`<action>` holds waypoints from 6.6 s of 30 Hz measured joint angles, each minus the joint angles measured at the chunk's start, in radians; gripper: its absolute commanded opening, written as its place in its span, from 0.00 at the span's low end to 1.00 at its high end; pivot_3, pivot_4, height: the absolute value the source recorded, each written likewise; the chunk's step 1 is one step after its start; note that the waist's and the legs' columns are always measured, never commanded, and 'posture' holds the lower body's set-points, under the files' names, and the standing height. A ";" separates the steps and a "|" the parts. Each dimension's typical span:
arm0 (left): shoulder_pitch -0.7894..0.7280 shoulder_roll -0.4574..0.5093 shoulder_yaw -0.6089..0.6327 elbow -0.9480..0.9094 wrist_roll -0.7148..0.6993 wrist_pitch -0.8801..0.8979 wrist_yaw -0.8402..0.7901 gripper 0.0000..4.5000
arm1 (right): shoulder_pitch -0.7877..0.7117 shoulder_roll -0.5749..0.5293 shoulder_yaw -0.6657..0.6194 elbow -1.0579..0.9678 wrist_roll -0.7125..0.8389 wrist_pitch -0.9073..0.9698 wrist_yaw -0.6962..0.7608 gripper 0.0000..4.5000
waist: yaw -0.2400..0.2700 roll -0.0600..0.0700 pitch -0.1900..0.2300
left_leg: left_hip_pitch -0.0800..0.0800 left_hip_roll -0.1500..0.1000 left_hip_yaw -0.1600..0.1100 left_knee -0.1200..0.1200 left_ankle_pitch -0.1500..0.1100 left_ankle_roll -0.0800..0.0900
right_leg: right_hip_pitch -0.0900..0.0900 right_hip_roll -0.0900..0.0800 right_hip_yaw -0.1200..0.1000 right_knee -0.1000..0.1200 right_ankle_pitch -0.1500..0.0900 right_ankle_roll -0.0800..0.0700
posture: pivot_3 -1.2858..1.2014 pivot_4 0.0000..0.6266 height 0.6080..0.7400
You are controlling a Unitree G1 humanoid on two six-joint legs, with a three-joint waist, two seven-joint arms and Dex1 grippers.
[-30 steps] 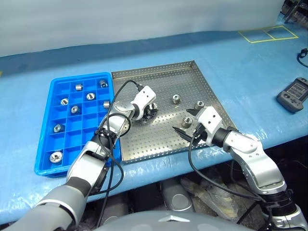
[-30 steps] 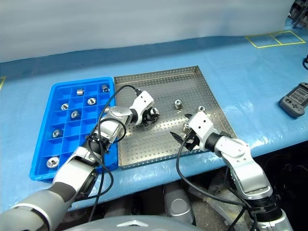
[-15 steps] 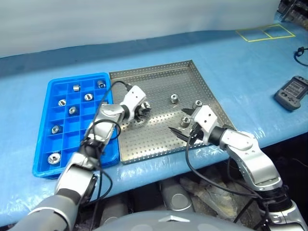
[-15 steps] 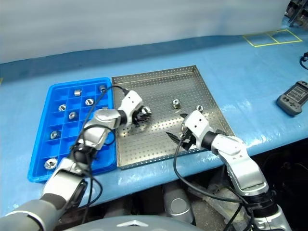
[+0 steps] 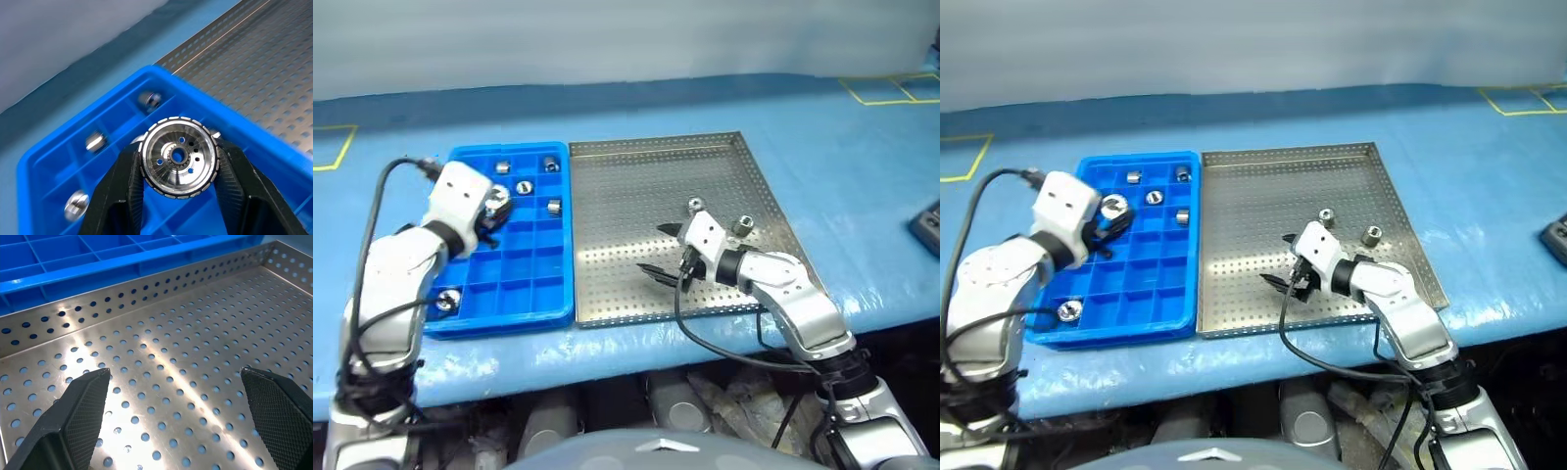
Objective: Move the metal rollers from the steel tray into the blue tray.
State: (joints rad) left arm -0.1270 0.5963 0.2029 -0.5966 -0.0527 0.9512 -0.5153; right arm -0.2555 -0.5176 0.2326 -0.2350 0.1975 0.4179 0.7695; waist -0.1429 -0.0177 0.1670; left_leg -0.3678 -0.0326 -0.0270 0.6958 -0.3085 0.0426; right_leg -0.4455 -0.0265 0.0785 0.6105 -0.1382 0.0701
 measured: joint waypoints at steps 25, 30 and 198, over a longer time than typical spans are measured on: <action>0.051 -0.046 -0.098 0.125 -0.047 -0.025 0.078 0.38 | -0.008 -0.008 -0.006 -0.018 -0.029 -0.014 0.015 1.00 | 0.103 -0.001 0.000 | -0.001 0.000 -0.008 0.000 0.002 -0.004 | 0.002 -0.001 -0.010 0.000 -0.002 -0.006 | 0.49 0.24 1.00; 0.044 -0.044 -0.105 0.126 -0.063 -0.028 0.075 0.46 | -0.006 -0.009 -0.007 -0.020 -0.029 -0.013 0.011 1.00 | 0.098 -0.001 0.000 | -0.001 0.000 -0.008 0.000 0.002 -0.004 | 0.002 0.000 -0.010 0.000 -0.002 -0.006 | 0.48 0.24 1.00; -0.004 -0.123 -0.366 0.131 -0.354 -0.380 -0.096 0.97 | 0.131 0.120 -0.288 -0.043 0.054 0.420 -0.311 0.84 | -0.085 0.005 0.001 | 0.005 0.006 -0.006 -0.012 0.006 -0.010 | 0.003 0.008 -0.007 -0.001 -0.008 -0.007 | 0.43 0.24 1.00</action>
State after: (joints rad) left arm -0.1305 0.4728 -0.1631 -0.4652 -0.4070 0.5710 -0.6110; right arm -0.1245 -0.3980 -0.0554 -0.2779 0.2511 0.8379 0.4584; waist -0.2277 -0.0127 0.1682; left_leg -0.3625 -0.0270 -0.0328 0.6839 -0.3025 0.0322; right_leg -0.4422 -0.0187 0.0720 0.6095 -0.1461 0.0630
